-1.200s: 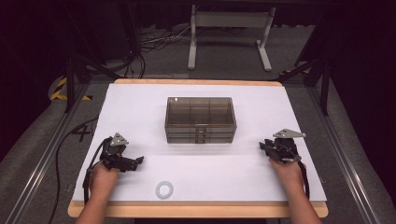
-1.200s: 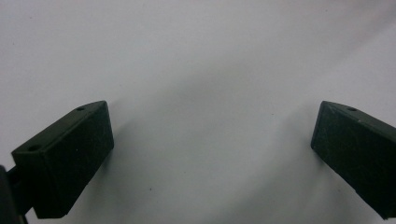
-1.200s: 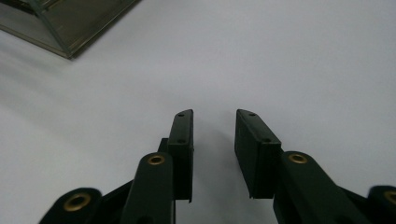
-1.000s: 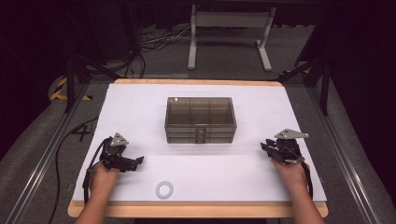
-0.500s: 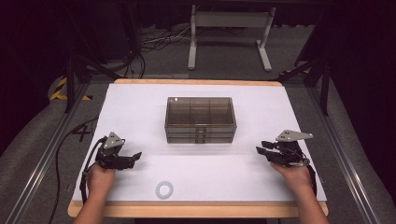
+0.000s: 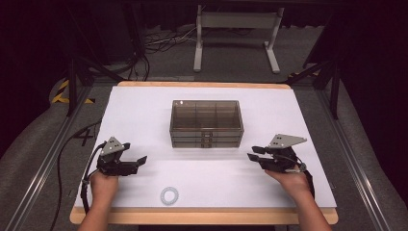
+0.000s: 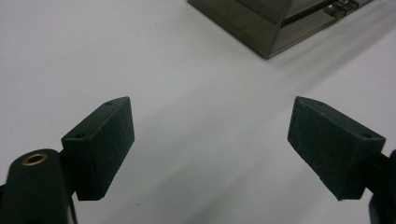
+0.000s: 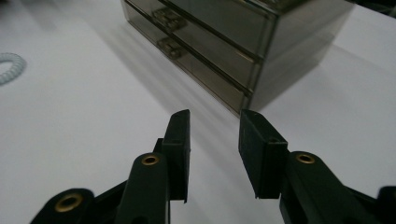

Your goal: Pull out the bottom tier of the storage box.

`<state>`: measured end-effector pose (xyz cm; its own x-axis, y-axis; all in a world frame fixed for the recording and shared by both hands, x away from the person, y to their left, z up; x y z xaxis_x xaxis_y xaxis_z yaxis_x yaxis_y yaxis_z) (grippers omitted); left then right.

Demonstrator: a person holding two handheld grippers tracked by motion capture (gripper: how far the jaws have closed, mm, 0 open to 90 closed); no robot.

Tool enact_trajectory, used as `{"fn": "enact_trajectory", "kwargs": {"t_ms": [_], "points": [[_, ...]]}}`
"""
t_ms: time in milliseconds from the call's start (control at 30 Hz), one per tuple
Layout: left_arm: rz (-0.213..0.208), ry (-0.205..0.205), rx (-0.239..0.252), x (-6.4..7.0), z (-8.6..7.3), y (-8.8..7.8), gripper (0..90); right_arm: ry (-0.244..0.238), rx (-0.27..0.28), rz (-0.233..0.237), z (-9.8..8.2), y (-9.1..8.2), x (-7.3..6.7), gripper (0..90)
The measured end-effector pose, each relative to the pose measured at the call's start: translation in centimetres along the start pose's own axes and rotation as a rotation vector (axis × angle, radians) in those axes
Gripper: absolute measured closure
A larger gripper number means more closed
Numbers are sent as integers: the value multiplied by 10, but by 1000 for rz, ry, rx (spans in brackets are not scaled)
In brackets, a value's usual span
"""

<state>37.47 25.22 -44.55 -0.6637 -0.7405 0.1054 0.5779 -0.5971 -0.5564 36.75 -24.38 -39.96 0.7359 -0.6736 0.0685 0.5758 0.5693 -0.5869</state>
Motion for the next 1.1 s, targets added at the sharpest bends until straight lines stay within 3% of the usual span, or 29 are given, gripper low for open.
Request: {"fn": "enact_trajectory", "kwargs": {"t_ms": [133, 267, 400, 600, 700, 1100], "points": [[-25, -47, 54, 1, 2, 1, 156, -15, 17, 51, 12, 11, -9, 648], [-8, -38, 60, 2, 2, 0, 156, -43, 4, 98, 21, 21, -18, 648], [17, -24, 62, 3, 2, -1, 156, -69, 36, 144, 33, 32, -27, 650], [17, -22, 73, 3, 2, -4, 156, -85, 65, 204, 45, 44, -41, 648], [12, -12, 75, 4, 4, -4, 156, -111, 63, 225, 46, 46, -46, 646], [33, 11, 50, 6, 1, -5, 156, -127, 55, 267, 48, 60, -59, 636]]}}
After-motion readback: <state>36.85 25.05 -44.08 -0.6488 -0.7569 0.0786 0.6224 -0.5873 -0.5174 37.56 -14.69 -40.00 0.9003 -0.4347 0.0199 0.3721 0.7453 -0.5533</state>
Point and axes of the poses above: each handheld gripper's, and its own axes: y roughly forward along the jaws, z roughly out of its top, x roughly to its right, the point moved 1 cm from there along y, roughly forward along the jaws, and after that the axes turned 4 degrees about -z, right-handed, at the moved point
